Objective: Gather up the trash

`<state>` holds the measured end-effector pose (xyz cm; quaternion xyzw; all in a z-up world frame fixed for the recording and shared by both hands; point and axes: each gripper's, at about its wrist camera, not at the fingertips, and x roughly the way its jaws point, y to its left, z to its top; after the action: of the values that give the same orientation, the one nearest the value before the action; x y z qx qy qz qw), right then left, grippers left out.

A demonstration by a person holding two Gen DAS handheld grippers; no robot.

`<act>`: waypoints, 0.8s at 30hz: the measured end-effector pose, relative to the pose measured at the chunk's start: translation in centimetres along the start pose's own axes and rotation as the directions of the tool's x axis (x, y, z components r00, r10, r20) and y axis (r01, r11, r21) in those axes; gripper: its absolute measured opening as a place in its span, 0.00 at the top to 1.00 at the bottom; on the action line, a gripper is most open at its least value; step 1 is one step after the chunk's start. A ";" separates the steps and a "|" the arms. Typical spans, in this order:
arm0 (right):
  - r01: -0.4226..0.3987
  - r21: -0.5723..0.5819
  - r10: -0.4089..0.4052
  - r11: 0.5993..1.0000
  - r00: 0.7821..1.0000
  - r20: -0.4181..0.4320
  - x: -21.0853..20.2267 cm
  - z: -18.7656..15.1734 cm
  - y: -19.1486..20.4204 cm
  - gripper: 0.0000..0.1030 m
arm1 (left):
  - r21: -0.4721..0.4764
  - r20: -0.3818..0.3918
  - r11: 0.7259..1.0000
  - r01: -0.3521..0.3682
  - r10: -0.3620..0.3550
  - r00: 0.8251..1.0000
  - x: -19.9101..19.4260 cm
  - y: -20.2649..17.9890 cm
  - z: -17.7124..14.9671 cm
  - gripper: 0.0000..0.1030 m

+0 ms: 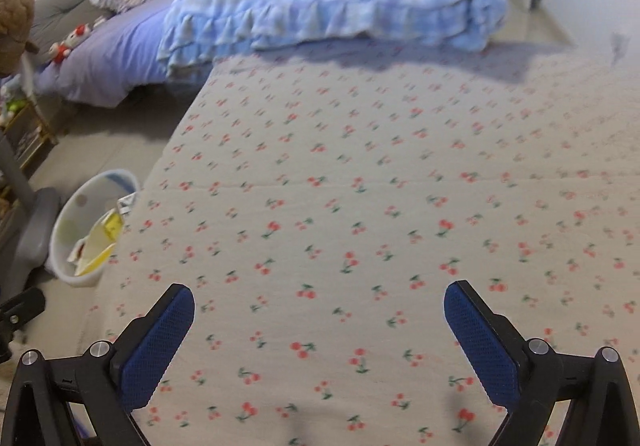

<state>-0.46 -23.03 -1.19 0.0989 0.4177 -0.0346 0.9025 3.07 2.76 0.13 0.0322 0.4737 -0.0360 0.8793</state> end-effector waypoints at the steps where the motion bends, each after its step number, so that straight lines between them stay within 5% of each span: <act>1: 0.010 -0.020 -0.010 1.000 1.000 -0.002 0.1 -0.5 0.3 0.00 | 0.008 0.004 1.000 -0.009 0.009 1.000 -0.1 -0.3 -0.2 0.00; 6: 0.053 -0.071 -0.052 0.996 0.999 0.013 0.4 -2.3 0.8 0.00 | -0.011 0.009 1.000 -0.011 0.011 1.000 -0.7 -0.6 -1.1 0.00; 24: -0.022 0.014 0.022 1.000 1.000 0.013 0.1 -1.9 0.3 0.00 | -0.041 0.022 0.999 -0.013 0.013 1.000 -1.0 -0.3 -1.4 0.00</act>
<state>-1.77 -22.38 -2.38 0.1095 0.4104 -0.0281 0.9049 1.35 2.67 0.18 0.0168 0.4644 -0.0209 0.8852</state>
